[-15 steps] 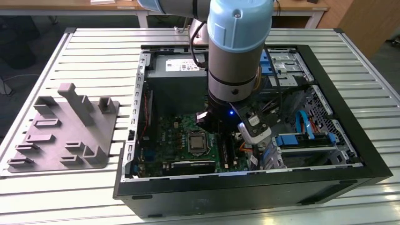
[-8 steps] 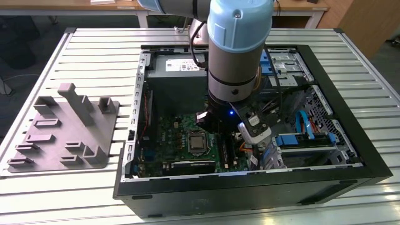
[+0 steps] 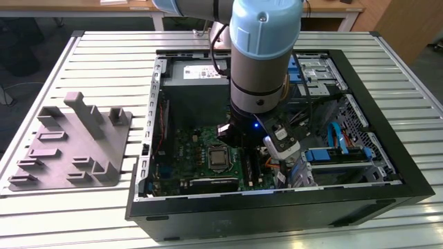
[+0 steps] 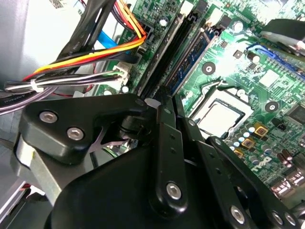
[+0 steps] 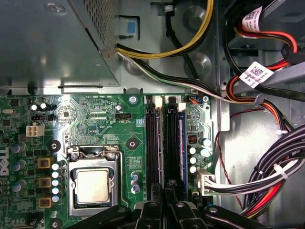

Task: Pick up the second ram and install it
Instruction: 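Insert the second ram into the second slot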

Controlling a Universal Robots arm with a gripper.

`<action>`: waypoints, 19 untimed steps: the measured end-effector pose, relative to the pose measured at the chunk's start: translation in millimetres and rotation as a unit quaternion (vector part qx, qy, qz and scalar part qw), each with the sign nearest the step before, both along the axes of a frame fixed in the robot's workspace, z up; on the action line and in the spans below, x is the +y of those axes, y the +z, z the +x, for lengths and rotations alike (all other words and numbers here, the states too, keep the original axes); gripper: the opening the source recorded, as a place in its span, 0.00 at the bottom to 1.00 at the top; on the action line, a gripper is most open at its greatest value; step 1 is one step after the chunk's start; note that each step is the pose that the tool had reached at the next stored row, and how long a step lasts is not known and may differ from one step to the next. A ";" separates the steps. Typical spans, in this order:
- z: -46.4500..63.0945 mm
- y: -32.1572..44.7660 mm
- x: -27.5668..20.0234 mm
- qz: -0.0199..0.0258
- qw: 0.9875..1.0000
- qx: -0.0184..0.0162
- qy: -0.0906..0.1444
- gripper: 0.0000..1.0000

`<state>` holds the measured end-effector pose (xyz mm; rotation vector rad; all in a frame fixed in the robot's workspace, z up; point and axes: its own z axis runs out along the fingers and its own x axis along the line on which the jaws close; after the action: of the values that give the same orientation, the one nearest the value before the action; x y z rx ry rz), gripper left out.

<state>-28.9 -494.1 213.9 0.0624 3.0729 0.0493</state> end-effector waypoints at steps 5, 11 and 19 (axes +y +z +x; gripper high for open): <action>0.0 -0.7 0.1 0.001 1.000 0.000 0.000 0.14; 0.0 2.4 0.1 0.000 1.000 0.000 0.000 0.14; -0.1 1.9 0.1 0.003 1.000 0.000 0.000 0.14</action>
<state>-29.0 -494.1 215.8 0.0630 3.0726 0.0599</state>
